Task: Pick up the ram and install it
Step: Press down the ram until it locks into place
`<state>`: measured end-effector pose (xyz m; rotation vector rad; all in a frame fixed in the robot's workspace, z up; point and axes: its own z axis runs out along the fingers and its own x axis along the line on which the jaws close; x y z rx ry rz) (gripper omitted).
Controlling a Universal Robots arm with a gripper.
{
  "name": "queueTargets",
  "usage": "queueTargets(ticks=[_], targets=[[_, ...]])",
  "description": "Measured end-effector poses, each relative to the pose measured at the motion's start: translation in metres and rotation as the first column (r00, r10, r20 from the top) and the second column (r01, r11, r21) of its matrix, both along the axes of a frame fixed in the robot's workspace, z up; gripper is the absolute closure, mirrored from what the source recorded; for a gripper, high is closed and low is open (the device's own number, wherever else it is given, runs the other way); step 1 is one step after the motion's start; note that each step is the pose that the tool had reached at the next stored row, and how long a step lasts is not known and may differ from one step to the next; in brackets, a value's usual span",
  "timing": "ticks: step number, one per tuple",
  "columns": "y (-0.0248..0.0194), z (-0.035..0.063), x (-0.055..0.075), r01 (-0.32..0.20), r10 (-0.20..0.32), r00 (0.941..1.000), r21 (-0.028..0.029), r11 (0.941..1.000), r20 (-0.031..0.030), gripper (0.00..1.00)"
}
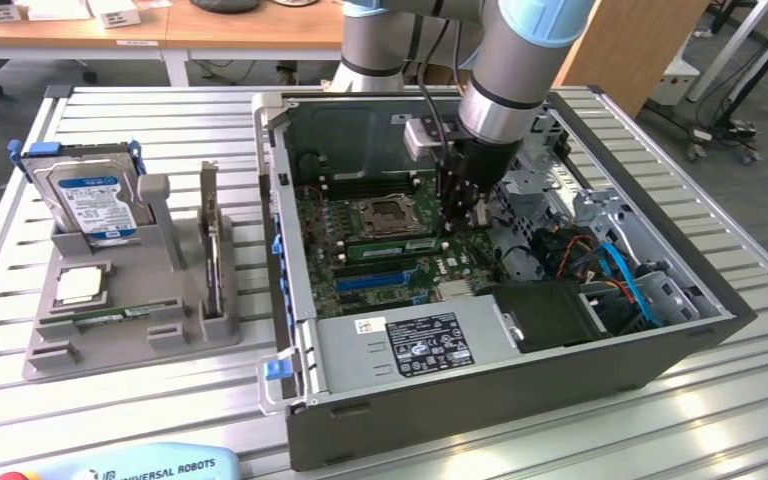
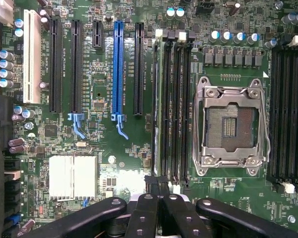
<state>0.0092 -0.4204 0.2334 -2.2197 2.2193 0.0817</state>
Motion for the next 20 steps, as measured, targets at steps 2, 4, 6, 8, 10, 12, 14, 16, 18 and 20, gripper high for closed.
queueTargets(ticks=[2, 4, 6, 8, 10, 12, 14, 16, 18, 20], targets=[[0.0, 0.0, 0.0, 0.0, 0.0, 1.0, 0.0, 1.0, 0.0, 0.9], [0.0001, -0.0004, 0.0, 0.0, 0.0, 1.0, 0.0003, 1.0, 0.0001, 0.9], [0.0001, -0.0011, 0.0, 0.0, 0.0, 1.0, 0.0003, 1.0, 0.0001, 0.9], [0.0, -0.0016, 0.0, 0.0, 0.0, 1.0, 0.0, 1.0, 0.0, 0.9], [0.0, -0.0016, 0.0, 0.0, 0.0, 1.0, 0.0, 1.0, 0.0, 0.9], [0.0, -0.0017, 0.0, 0.0, 0.0, 1.0, 0.0001, 1.0, 0.0001, 0.9], [0.0005, -0.002, 0.0, 0.0, 0.0, 1.0, 0.0005, 1.0, 0.0002, 0.9], [0.0013, -0.002, 0.0, 0.0, 0.0, 1.0, 0.0002, 1.0, 0.0001, 0.9], [0.0013, -0.002, 0.0, 0.0, 0.0, 1.0, 0.0002, 1.0, 0.0001, 0.9], [0.0013, -0.0019, 0.0, 0.0, 0.0, 1.0, 0.0001, 1.0, 0.0, 0.9]])
